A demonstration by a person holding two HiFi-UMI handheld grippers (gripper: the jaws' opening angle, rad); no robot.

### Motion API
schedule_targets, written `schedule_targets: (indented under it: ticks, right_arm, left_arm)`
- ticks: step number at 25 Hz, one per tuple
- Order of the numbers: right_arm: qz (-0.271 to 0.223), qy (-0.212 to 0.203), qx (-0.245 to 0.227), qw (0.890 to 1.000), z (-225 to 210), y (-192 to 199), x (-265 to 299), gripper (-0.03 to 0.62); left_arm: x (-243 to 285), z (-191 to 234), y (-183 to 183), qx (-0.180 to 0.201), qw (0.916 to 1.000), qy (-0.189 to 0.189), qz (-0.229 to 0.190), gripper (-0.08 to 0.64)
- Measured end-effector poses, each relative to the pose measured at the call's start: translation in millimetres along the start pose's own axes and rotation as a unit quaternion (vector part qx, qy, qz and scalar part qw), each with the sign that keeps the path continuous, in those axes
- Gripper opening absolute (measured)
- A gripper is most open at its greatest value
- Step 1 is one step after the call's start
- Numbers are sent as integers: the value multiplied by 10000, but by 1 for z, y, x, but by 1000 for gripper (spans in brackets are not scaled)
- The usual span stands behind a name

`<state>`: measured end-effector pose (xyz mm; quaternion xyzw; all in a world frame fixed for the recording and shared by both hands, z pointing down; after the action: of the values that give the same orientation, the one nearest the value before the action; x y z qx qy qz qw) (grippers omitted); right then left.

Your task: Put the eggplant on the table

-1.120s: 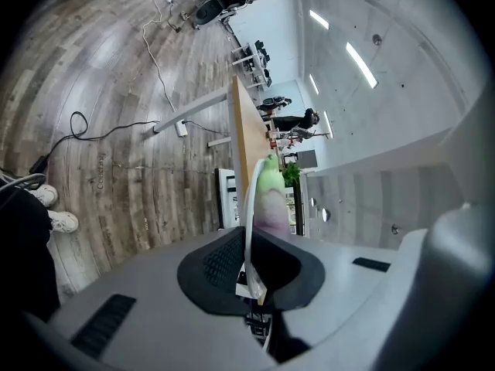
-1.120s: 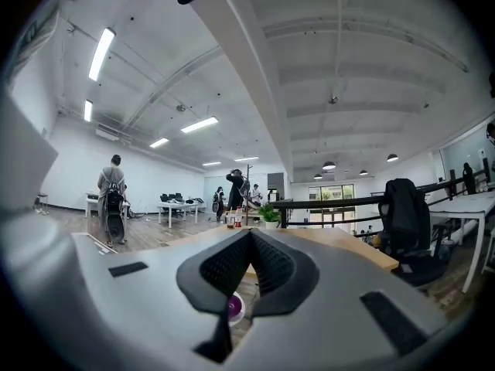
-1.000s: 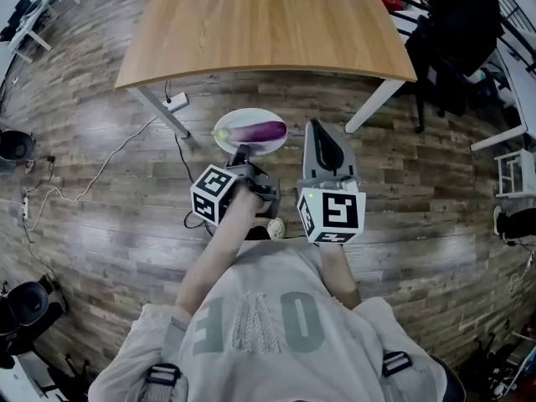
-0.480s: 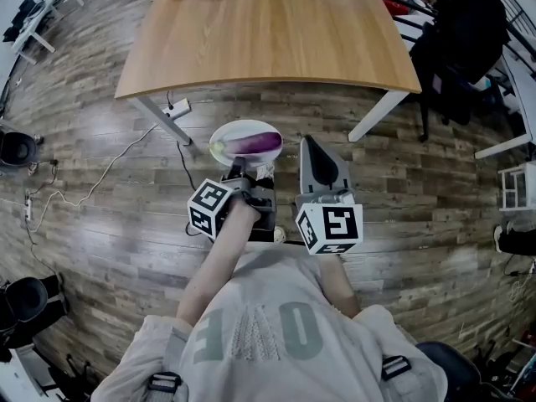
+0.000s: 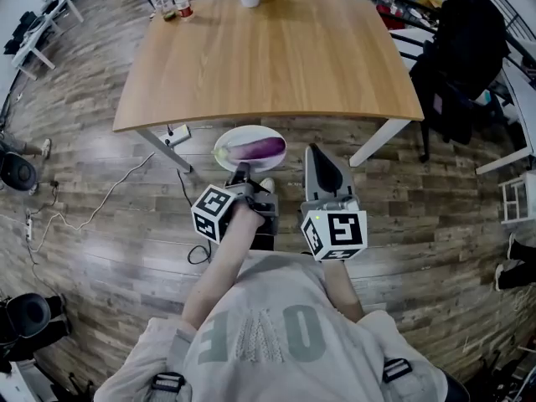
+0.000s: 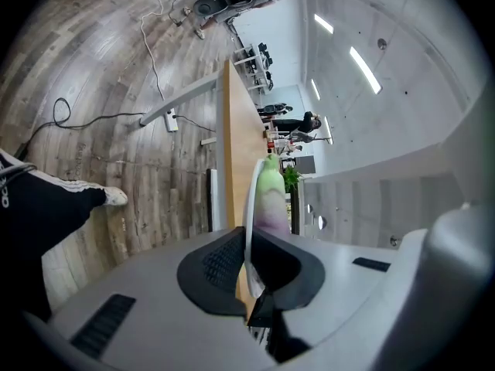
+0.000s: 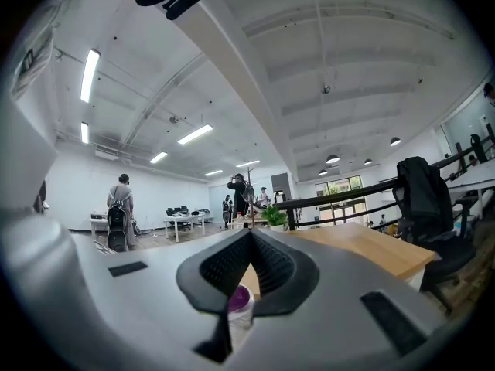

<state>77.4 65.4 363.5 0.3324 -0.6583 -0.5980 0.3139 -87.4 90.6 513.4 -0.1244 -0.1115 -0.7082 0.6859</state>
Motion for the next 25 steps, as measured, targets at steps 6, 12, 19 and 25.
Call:
schedule_targets:
  ticks: [6, 12, 19, 25]
  right_arm:
    - [67, 115, -15, 9999, -36, -15, 66, 18]
    - [-30, 229, 85, 9997, -55, -29, 153, 17]
    - [-196, 124, -64, 9997, -67, -44, 260, 17]
    - [-265, 7, -6, 9996, -78, -62, 313, 17]
  left_arm:
    - [69, -44, -14, -46, 10000, 76, 28, 23]
    - [141, -86, -53, 65, 9999, 112, 20, 23]
    - [234, -133, -85, 29, 9994, 340, 96, 23]
    - [269, -145, -98, 276, 9991, 301, 101, 23]
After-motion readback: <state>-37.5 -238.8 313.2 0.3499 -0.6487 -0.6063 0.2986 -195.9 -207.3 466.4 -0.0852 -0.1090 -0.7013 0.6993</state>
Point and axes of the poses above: the fingertips, and each gripper's own axes: x forward along the fingers, z to its left, y out of its underside, the point moved 2 cm from there along -x, backward along the fingers, and after that the axes turned 2 degrees about z, right-handed, at the moved point
